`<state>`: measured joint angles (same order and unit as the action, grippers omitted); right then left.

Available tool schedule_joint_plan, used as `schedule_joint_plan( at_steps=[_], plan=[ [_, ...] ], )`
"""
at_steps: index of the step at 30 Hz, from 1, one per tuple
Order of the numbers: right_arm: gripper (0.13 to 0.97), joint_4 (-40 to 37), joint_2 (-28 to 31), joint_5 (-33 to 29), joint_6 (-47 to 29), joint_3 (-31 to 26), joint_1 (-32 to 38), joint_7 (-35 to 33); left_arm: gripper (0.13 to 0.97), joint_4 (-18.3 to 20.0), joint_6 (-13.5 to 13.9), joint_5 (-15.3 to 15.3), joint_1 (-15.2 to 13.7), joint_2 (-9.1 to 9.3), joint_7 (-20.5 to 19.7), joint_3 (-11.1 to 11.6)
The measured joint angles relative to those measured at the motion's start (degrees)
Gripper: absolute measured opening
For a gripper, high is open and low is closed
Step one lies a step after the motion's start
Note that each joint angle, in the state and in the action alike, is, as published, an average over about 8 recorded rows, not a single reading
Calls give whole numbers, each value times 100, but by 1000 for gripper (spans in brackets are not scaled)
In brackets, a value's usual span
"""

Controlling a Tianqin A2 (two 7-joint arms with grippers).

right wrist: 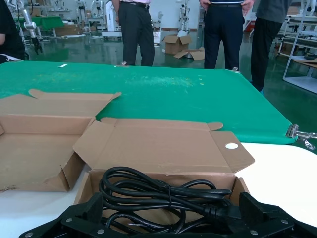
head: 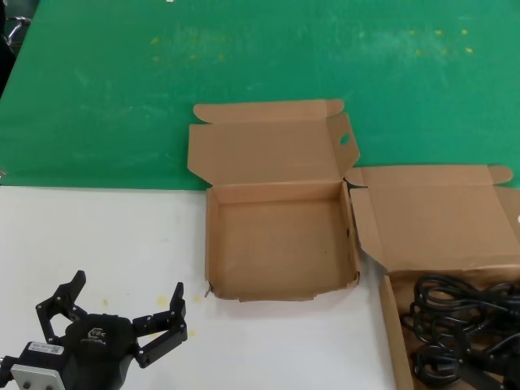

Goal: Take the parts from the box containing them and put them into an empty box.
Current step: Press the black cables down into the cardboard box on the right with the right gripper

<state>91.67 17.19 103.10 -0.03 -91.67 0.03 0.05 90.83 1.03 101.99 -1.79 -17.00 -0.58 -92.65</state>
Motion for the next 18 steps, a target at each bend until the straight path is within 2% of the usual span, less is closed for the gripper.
schedule_joint_plan(
  at_steps=[18],
  plan=[
    [966, 0, 0, 0, 0, 0, 0, 0, 966, 0, 0, 0, 0, 0, 0, 0]
  ],
)
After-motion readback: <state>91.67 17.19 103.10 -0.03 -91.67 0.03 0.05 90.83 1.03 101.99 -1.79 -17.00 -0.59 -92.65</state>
